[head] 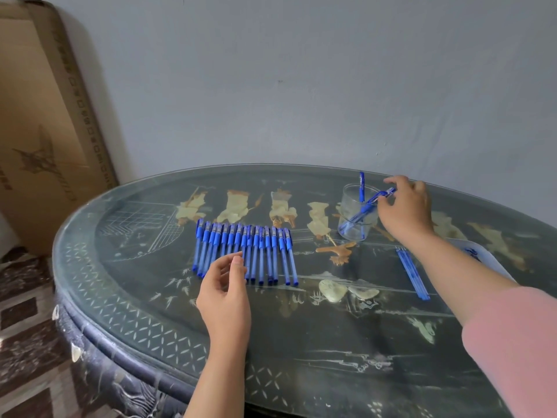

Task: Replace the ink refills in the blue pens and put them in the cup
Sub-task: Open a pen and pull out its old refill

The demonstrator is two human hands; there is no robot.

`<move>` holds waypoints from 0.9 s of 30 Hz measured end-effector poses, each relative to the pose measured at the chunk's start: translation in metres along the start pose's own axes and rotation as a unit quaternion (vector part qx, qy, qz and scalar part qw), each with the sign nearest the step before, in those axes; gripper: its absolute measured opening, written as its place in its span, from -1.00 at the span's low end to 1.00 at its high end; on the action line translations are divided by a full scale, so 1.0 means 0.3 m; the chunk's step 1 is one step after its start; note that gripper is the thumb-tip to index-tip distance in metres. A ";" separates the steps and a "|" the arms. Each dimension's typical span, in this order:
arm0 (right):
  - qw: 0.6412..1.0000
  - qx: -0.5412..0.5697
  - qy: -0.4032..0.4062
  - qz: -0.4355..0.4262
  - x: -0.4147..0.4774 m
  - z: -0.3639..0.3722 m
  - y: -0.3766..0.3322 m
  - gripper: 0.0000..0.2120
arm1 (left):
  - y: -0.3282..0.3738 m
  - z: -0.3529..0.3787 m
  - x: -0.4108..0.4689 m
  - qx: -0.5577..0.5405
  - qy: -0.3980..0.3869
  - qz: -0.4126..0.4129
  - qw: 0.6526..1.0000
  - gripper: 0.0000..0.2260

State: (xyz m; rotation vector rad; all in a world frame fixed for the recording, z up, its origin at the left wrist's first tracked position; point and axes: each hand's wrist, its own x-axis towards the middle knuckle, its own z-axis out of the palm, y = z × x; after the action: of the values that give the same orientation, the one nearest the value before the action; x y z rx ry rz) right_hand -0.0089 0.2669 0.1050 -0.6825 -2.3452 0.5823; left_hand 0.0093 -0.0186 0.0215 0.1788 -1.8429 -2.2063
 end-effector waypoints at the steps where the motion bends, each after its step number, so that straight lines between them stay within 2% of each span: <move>1: 0.999 -0.005 0.038 -0.008 -0.022 0.000 -0.012 -0.67 | 0.000 0.000 0.000 0.000 0.000 0.000 1.000 -0.89; 4: 0.986 0.006 0.151 -0.067 -0.098 0.028 -0.041 -0.70 | -0.001 0.000 0.000 -0.002 -0.001 0.003 1.000 -0.89; 6: 0.982 0.016 0.160 -0.102 -0.151 0.062 -0.059 -0.74 | 0.001 0.000 -0.001 -0.003 -0.001 0.003 1.000 -0.89; 8: 0.987 0.028 0.106 -0.114 -0.207 0.108 -0.076 -0.79 | 0.003 -0.001 -0.002 -0.002 -0.001 0.004 1.000 -0.88; 10: 0.995 0.029 0.011 -0.095 -0.264 0.165 -0.093 -0.87 | 0.002 -0.002 -0.001 0.000 -0.002 0.003 1.000 -0.88; 13: 0.990 0.047 -0.126 -0.030 -0.338 0.243 -0.125 -0.88 | 0.001 -0.003 0.000 -0.003 -0.001 0.001 1.000 -0.88; 15: 0.982 0.065 -0.179 0.014 -0.371 0.278 -0.148 -0.84 | 0.002 -0.003 -0.001 -0.005 -0.001 0.002 1.000 -0.89; 18: 0.980 0.036 -0.191 0.032 -0.390 0.304 -0.169 -0.81 | 0.002 -0.003 -0.001 -0.007 0.000 0.001 1.000 -0.88; 22: 0.979 -0.013 -0.198 0.036 -0.387 0.320 -0.189 -0.63 | 0.002 -0.003 -0.003 -0.009 -0.001 0.001 1.000 -0.87; 27: 0.977 -0.024 -0.206 0.056 -0.390 0.325 -0.223 -0.65 | 0.001 -0.002 -0.004 -0.002 -0.004 0.007 1.000 -0.88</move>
State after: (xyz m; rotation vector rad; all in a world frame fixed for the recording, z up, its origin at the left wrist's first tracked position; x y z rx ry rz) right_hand -0.0164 0.1233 0.0216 -0.7816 -2.7229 0.7818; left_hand 0.0107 -0.0189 0.0216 0.1557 -1.8377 -2.2047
